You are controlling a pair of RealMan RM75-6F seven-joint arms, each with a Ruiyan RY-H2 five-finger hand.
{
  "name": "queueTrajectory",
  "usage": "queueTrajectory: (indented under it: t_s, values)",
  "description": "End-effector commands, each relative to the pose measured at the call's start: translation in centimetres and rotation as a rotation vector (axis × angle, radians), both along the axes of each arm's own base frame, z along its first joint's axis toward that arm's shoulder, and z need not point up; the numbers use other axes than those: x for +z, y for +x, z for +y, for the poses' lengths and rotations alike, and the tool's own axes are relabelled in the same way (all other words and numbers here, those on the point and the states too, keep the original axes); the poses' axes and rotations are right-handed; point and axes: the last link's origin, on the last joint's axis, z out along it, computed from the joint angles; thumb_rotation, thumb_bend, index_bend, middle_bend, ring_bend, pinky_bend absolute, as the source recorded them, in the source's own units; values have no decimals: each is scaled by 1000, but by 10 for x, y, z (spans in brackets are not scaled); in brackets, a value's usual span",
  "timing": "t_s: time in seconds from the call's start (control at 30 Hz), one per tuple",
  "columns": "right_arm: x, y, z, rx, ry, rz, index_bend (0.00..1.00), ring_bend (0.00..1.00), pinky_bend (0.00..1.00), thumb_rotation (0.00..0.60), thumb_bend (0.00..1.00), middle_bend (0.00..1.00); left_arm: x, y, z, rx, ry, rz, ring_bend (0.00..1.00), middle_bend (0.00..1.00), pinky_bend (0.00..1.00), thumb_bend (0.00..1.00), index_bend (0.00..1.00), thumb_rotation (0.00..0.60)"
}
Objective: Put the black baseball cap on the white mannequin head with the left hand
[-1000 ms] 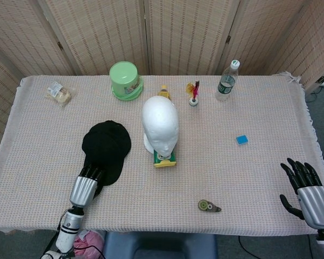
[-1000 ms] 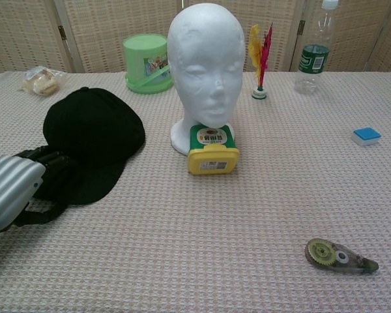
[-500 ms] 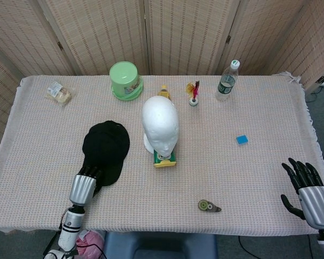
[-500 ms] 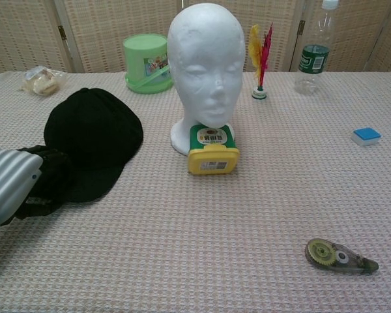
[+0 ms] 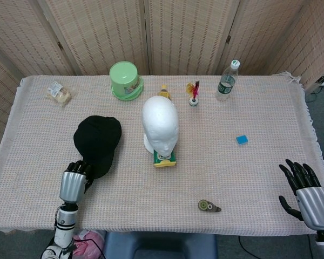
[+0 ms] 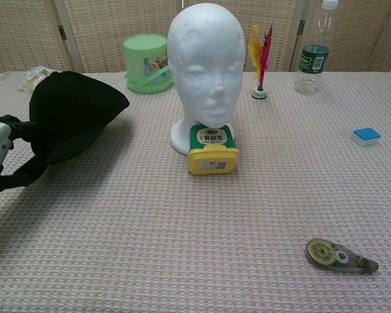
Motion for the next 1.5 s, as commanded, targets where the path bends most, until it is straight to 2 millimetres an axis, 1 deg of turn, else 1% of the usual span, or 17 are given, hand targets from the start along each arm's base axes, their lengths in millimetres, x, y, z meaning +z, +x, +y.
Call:
queueTrajectory:
  t_s: [0.03,0.37,0.67,1.27,1.5]
  values:
    - [0,0,1,2,2,-2,0,0,0,600,305,0,10,0,5,-7,50,8,472,611,558,464,585,600]
    - [2,1,4,8,1,-7,0,0,0,600,305,0,32,-2,11,-65,118,118,473,611,558,464,583,600]
    - [4,3,7,18,-3,-13,0,0,0,600,305,0,52,1,14,-110,198,158,473,612,558,464,585,600]
    - [6,4,10,31,-13,-18,0,0,0,600,304,0,110,10,26,-147,377,165,473,612,558,464,584,600]
    - [5,5,10,32,-11,-16,0,0,0,600,305,0,129,20,33,-166,424,185,473,612,558,464,587,600]
